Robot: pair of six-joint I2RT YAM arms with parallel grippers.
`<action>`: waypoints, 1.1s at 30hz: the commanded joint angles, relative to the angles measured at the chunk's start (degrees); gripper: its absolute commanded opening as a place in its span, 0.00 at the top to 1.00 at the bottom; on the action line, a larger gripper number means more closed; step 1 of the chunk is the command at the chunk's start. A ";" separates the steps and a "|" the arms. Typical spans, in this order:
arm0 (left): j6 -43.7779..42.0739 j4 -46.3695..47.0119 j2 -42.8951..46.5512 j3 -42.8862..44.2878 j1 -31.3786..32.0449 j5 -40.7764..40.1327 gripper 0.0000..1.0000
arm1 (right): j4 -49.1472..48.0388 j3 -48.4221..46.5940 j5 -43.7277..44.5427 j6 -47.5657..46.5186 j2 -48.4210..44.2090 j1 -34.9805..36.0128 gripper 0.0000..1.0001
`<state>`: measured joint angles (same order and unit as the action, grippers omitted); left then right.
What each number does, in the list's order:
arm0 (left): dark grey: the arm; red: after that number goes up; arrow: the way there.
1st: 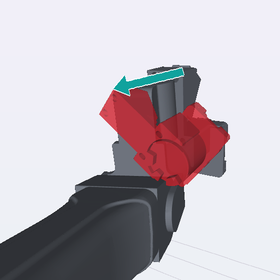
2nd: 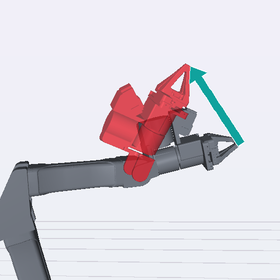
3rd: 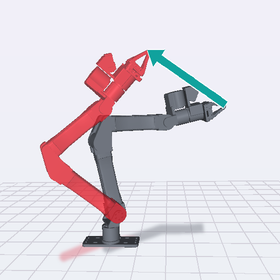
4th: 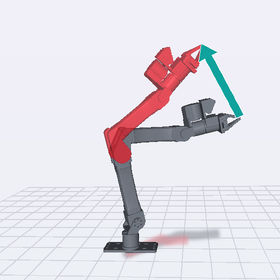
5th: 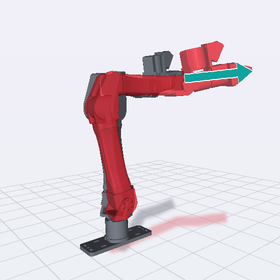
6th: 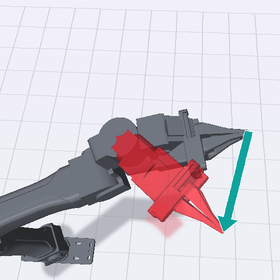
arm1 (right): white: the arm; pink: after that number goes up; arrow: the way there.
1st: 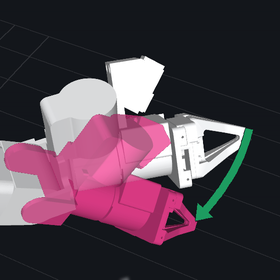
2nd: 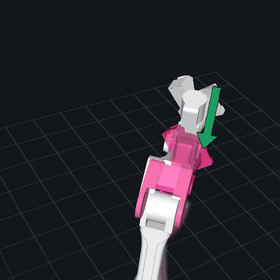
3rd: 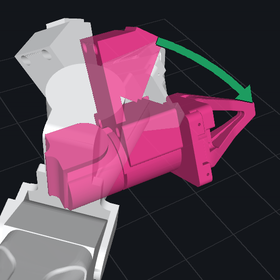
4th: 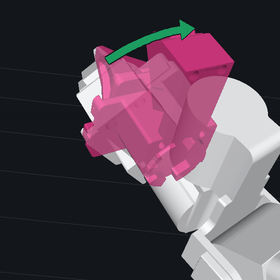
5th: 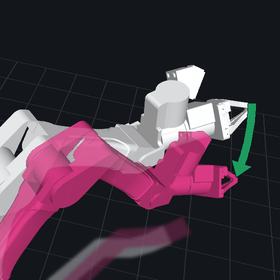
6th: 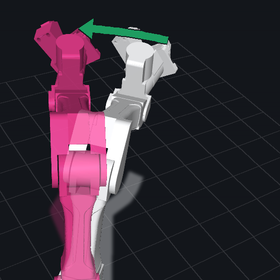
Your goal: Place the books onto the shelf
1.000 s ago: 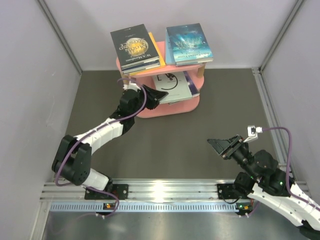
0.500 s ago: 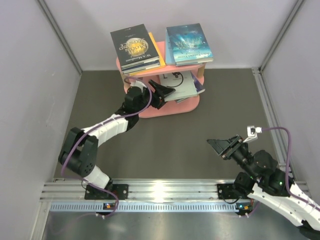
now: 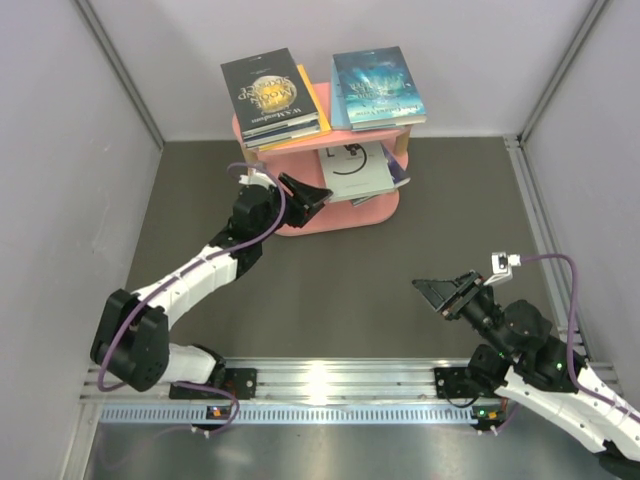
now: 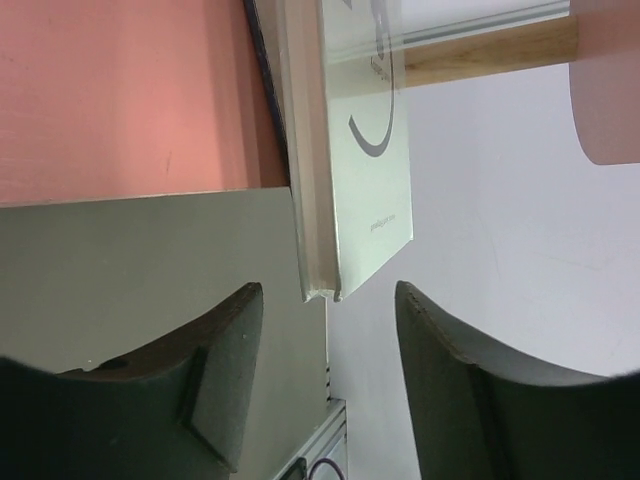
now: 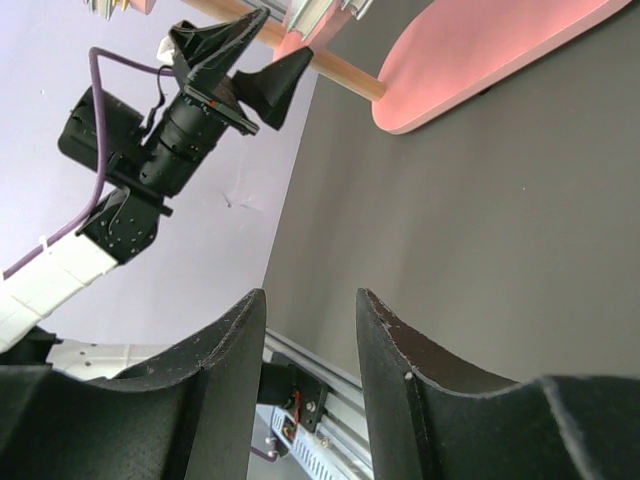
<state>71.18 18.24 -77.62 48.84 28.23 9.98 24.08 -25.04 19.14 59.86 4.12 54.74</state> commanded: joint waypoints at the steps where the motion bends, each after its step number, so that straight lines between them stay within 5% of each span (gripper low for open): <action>1: -2.09 -0.49 0.81 0.64 -0.19 -1.28 0.45 | -1.66 0.16 -0.42 0.35 0.10 0.28 0.59; 13: -0.69 2.59 -3.76 2.40 0.34 -0.13 0.53 | -1.66 -0.01 -0.33 -0.18 -0.43 0.28 0.60; 22: 0.45 3.91 -7.45 6.00 1.56 -0.22 0.95 | -1.22 -0.45 -0.06 -0.79 -0.43 0.28 0.60; 33: 0.72 3.12 -9.21 8.64 5.87 -2.68 1.00 | -1.05 -0.37 0.20 -0.97 -0.43 0.28 0.60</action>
<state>72.36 20.60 -86.32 55.44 32.14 8.34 24.10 -25.02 19.18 60.01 4.12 54.74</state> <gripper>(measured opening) 0.211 0.400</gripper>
